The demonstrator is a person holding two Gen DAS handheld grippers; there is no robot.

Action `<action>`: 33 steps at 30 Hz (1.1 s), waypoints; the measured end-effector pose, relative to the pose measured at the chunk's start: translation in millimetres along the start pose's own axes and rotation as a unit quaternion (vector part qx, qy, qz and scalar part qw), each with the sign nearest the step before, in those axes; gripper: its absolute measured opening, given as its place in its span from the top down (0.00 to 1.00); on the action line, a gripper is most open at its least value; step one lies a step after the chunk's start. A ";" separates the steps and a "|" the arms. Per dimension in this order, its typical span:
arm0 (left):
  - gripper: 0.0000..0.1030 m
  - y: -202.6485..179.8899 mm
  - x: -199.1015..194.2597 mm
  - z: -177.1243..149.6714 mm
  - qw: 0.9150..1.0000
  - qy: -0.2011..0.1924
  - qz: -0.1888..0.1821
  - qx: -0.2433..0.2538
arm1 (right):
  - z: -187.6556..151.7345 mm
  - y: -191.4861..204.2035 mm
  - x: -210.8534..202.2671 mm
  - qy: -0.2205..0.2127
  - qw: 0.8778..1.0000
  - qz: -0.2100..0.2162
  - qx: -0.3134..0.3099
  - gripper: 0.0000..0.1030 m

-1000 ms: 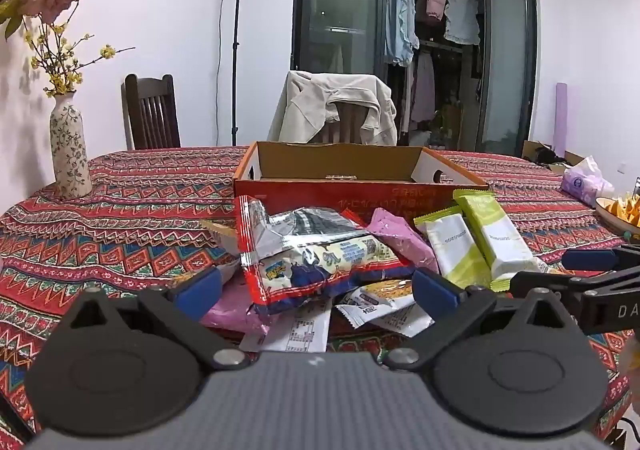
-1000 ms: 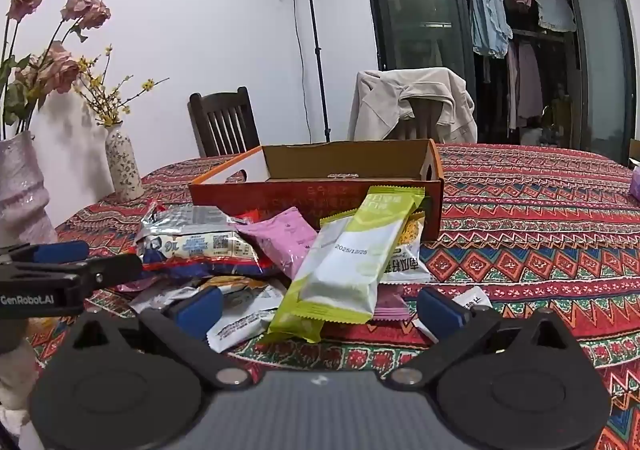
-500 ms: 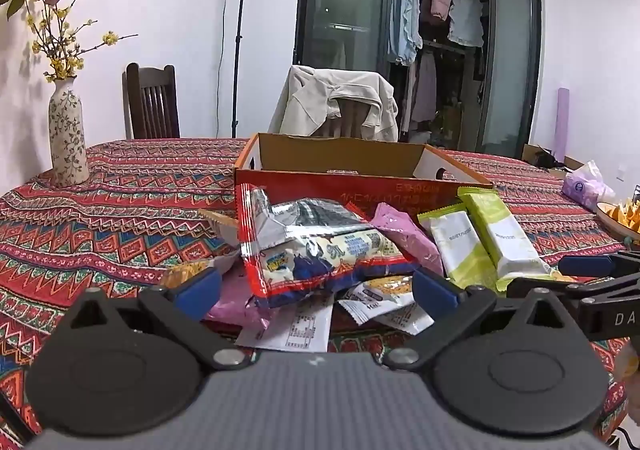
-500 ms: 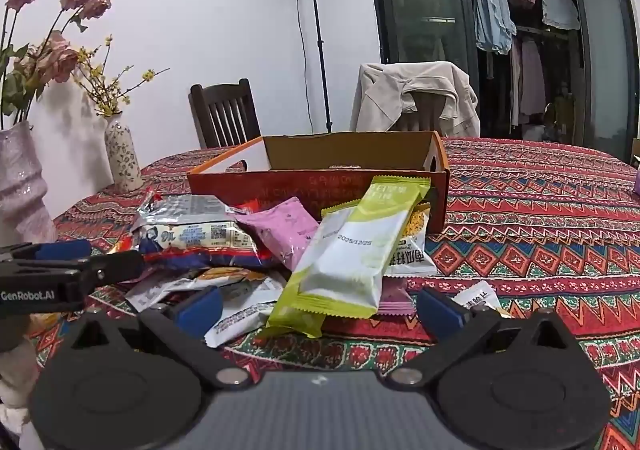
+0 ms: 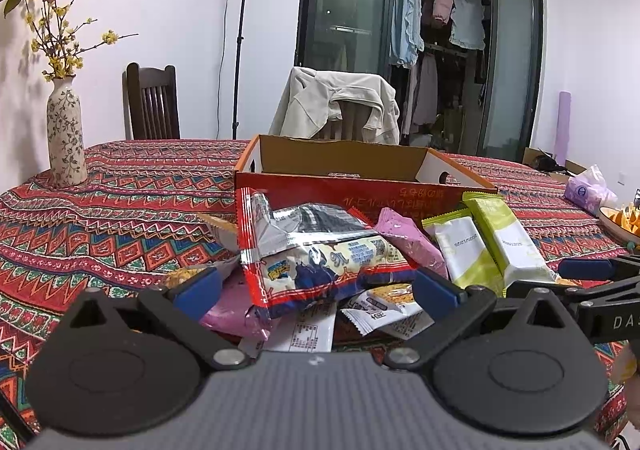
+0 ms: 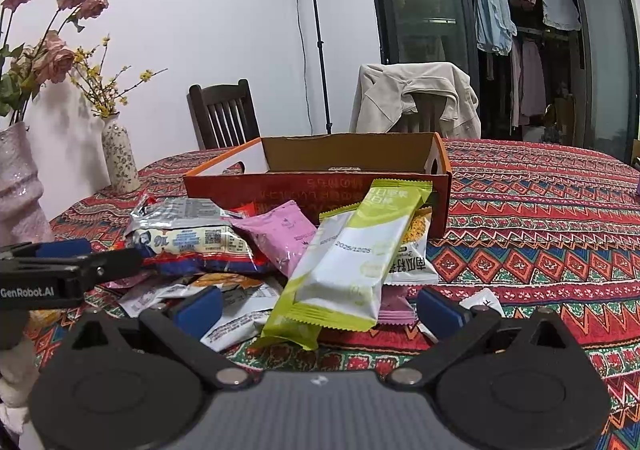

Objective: Organize snacks

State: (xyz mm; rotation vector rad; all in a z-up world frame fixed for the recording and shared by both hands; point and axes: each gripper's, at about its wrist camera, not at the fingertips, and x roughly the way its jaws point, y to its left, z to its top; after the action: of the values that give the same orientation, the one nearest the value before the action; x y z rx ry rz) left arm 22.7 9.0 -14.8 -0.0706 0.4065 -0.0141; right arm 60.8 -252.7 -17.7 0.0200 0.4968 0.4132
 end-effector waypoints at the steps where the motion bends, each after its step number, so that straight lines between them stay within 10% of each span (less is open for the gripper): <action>1: 0.00 -0.1 0.0 0.1 1.000 0.000 0.000 0.000 | 0.1 -0.2 0.2 0.000 1.000 0.000 0.001 0.00; 33: 0.00 1.6 -1.3 -2.7 1.000 0.001 0.001 -0.006 | 0.3 -0.8 -1.9 0.000 1.000 -0.002 0.003 0.00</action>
State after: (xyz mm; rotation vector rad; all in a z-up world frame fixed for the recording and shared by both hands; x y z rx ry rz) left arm 20.5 10.4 -16.9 -0.0832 0.4086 -0.0102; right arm 59.7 -254.1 -16.6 0.0250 0.4974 0.4084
